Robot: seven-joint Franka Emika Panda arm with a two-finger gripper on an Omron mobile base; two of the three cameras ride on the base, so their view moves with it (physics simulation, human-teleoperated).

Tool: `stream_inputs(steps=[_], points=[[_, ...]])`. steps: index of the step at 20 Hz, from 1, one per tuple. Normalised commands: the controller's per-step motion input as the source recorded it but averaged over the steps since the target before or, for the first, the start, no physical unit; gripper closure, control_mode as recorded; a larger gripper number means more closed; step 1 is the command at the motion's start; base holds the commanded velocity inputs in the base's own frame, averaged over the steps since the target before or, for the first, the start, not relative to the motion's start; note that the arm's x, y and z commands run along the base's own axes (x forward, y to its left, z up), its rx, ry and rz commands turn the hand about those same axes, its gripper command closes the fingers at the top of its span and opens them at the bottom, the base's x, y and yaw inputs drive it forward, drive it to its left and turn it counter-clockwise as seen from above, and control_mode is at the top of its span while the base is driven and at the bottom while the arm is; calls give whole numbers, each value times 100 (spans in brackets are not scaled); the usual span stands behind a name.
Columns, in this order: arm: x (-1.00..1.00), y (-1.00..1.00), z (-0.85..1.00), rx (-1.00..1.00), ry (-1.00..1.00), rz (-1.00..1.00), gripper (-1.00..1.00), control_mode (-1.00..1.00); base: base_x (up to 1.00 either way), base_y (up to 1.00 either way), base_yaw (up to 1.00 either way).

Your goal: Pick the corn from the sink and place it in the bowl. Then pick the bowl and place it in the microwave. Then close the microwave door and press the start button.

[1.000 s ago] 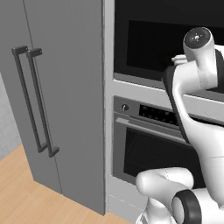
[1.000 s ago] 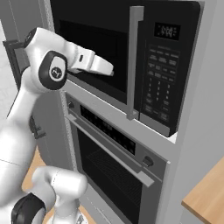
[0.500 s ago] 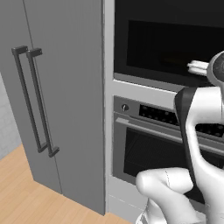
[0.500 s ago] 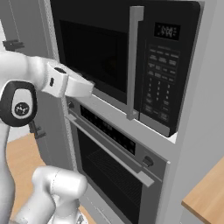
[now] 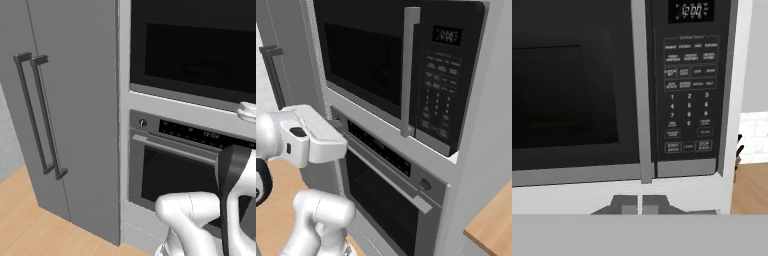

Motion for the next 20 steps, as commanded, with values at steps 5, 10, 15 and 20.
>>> stream_inputs(steps=[5,10,15,20], points=[[-44,-4,-6,-1,-1,1,100,-100,0,0,0],[-9,-26,-3,0,0,4,100,-100,0,0,0],[5,-10,-1,0,-4,3,100,-100,0,0,0],[17,-1,-5,0,-13,8,100,-100,0,0,0]])
